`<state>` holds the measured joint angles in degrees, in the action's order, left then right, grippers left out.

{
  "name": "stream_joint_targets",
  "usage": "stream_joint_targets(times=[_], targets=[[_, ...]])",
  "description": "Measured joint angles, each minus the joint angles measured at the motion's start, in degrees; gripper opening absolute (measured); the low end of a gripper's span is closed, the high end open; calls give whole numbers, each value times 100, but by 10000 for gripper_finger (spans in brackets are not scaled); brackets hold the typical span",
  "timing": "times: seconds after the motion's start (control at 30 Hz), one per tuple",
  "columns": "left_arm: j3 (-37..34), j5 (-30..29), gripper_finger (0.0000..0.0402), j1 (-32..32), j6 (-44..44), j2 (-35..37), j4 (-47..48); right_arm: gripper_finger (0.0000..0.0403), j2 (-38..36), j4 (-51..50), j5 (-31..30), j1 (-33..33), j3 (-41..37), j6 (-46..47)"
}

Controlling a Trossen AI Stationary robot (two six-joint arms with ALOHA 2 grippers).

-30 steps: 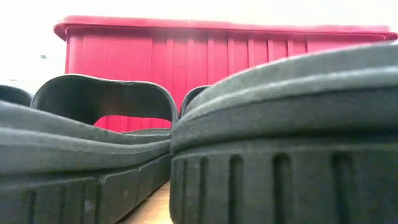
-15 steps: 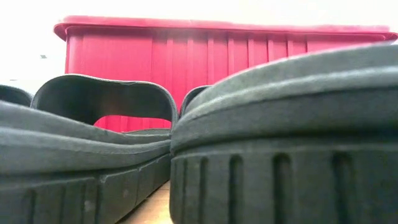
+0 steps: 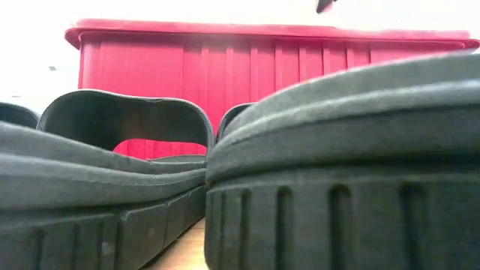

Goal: Pick and place slides into bin
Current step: Stack the pink slide on top of the pink slide in the red bin

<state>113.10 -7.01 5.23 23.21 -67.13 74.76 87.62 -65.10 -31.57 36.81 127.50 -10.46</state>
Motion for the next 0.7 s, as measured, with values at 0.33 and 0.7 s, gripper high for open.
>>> stream_joint_targets(times=[0.33, 0.7], targets=[[0, -52, 207, 0, -14, 0, 2, 28, 189, -991, -1990, -289, -549, -134], [0, -59, 207, 0, 34, 0, 2, 28, 198, -1786, -3475, -1580, -1516, 1145]])
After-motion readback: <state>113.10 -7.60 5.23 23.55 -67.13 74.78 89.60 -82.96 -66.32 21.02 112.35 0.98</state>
